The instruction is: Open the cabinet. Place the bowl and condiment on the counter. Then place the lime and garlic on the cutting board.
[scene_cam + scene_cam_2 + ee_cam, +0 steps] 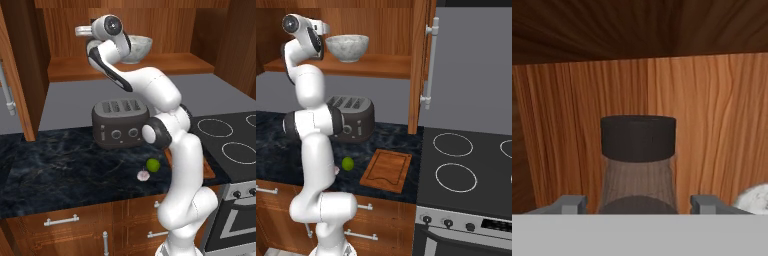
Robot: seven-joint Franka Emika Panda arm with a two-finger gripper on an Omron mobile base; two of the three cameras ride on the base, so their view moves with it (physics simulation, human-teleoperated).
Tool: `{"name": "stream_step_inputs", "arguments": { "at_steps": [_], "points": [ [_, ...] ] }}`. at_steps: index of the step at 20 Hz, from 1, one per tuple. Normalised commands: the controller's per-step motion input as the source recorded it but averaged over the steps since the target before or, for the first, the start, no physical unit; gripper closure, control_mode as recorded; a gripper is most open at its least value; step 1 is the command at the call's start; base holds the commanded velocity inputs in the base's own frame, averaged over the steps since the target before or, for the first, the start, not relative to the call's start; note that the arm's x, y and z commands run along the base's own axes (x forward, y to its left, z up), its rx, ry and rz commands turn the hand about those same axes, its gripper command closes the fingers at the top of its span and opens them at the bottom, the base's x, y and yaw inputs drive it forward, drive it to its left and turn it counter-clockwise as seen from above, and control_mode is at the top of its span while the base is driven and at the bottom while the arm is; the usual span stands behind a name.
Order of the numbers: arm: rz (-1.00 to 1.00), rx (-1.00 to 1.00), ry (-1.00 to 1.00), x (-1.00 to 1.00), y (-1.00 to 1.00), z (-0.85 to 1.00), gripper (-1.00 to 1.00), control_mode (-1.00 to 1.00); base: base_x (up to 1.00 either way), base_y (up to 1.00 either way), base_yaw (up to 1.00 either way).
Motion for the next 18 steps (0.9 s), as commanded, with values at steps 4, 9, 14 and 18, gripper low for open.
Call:
{"name": "stream_step_inputs", "arguments": {
  "at_steps": [4,9,14,18],
  "points": [
    [0.00,0.00,-0.09,-0.05,0.00,-0.30,1.00,-1.00,0.00,0.00,0.00],
    [-0.01,0.00,-0.12,-0.45,0.00,-0.27,1.00,-1.00,0.00,0.00,0.00],
    [-0.04,0.01,-0.10,-0.71,0.00,-0.04,1.00,-1.00,0.00,0.00,0.00],
    [-0.05,0.04,-0.08,-0.71,0.00,0.00,1.00,-1.00,0.00,0.00,0.00]
  ]
}}
